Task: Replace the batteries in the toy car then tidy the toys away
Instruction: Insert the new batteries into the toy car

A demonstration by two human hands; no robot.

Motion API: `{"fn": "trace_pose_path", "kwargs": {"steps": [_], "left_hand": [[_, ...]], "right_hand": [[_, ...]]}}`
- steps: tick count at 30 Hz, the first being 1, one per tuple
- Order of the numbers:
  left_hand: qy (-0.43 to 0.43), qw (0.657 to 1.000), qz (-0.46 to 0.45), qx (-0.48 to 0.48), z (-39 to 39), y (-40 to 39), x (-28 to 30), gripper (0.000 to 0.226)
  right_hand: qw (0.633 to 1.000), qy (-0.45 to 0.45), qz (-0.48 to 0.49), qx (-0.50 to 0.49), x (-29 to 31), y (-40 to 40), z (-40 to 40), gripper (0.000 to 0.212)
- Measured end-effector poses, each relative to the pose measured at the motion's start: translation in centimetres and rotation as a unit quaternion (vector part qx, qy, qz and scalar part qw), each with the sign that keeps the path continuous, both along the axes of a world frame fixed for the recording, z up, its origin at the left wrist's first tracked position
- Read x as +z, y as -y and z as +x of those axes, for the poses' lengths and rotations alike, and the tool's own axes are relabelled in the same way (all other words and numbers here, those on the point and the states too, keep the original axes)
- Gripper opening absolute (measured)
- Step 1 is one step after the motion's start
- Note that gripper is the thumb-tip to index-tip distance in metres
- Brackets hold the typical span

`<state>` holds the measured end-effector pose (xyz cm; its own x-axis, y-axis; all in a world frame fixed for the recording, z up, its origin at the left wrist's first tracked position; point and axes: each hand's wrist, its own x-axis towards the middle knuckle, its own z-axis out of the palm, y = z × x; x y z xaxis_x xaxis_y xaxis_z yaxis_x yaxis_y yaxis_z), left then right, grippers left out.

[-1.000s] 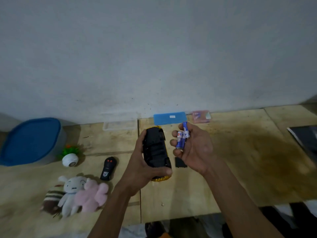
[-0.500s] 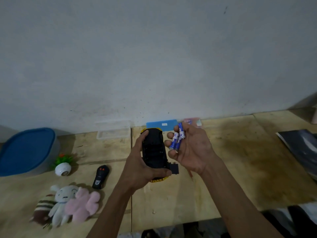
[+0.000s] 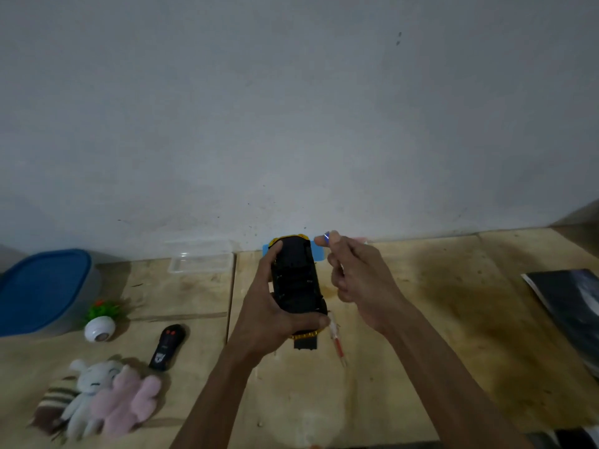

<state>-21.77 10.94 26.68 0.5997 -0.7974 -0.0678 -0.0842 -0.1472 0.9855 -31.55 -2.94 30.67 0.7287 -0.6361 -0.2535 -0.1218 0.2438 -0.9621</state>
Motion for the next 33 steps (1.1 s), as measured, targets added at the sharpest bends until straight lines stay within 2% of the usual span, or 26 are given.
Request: {"fn": "trace_pose_path", "kwargs": {"steps": [2,5,10,17,22,28,31,33], "left_hand": [[0.002,1.000,-0.005,0.005,0.0,0.3,0.3,0.123],[0.012,1.000,-0.015,0.013,0.1,0.8,0.8,0.122],[0.021,0.999,-0.012,0.022,0.4,0.9,1.2,0.122],[0.028,0.999,-0.006,0.040,1.1,-0.1,1.2,0.118],[0.023,0.999,-0.018,0.039,1.8,-0.7,1.0,0.120],[0.010,0.999,-0.025,0.033,2.9,-1.4,0.9,0.119],[-0.003,0.999,-0.019,0.036,3.3,-1.5,0.5,0.119],[-0.009,0.999,-0.019,0.033,3.5,-1.6,0.4,0.120]], "right_hand": [[0.995,-0.011,-0.080,0.054,0.4,0.8,-0.2,0.029],[0.968,-0.051,-0.224,0.102,0.9,1.6,0.1,0.025],[0.941,-0.110,-0.311,0.078,0.7,1.2,1.7,0.016],[0.911,-0.111,-0.387,0.087,-0.1,0.0,2.8,0.014],[0.919,-0.089,-0.381,0.059,-0.8,-0.8,3.7,0.020],[0.921,-0.072,-0.381,-0.032,-1.8,-2.0,4.0,0.025],[0.910,-0.061,-0.408,-0.043,-2.4,-2.6,4.4,0.027],[0.915,-0.056,-0.398,-0.042,-2.6,-2.9,4.8,0.030]]}}
